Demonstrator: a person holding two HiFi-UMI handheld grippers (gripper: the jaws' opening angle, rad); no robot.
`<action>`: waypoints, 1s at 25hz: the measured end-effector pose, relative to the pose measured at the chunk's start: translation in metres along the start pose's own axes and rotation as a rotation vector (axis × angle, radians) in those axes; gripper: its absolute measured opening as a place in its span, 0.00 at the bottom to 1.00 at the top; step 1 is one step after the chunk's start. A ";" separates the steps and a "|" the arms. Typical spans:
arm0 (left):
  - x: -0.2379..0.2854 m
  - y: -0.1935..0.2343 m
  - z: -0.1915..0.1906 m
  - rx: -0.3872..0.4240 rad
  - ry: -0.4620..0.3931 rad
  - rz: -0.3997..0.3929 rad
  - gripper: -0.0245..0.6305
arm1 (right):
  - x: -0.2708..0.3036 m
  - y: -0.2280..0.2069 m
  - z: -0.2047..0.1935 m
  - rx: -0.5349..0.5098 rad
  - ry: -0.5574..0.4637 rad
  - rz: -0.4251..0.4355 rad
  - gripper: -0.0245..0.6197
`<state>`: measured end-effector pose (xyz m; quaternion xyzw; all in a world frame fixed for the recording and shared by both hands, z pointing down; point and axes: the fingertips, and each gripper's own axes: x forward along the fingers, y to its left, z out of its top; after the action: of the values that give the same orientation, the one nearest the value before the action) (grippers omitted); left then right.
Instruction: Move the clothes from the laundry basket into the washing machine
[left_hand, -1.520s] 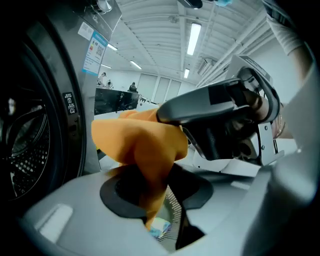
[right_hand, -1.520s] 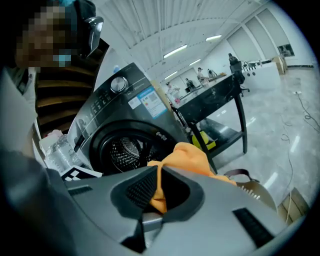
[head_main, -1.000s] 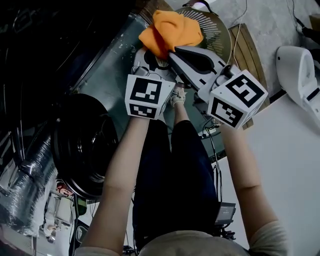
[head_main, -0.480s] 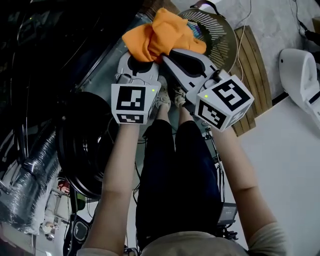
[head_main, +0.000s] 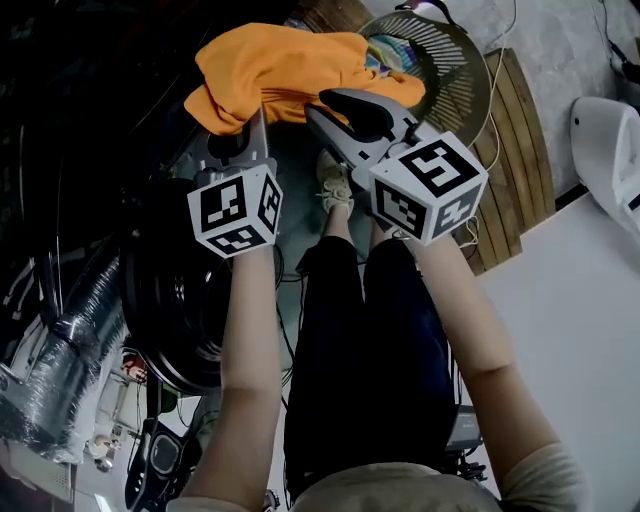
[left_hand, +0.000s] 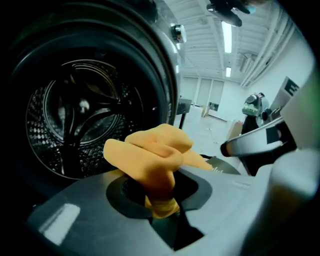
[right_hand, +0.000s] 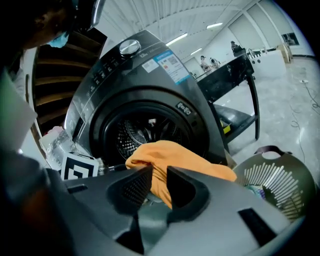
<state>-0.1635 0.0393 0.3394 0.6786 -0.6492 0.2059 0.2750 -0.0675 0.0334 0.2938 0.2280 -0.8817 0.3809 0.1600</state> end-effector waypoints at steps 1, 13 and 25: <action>0.004 0.012 -0.008 -0.015 0.014 0.043 0.20 | 0.003 -0.005 -0.005 0.009 0.007 -0.008 0.19; 0.066 0.102 0.017 -0.092 -0.131 0.266 0.20 | 0.039 -0.055 -0.057 0.034 0.102 -0.066 0.18; 0.090 0.141 0.084 -0.107 -0.311 0.328 0.20 | 0.035 -0.051 -0.085 0.085 0.124 -0.052 0.18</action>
<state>-0.3037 -0.0845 0.3470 0.5720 -0.7954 0.1061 0.1698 -0.0611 0.0561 0.3966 0.2333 -0.8468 0.4272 0.2145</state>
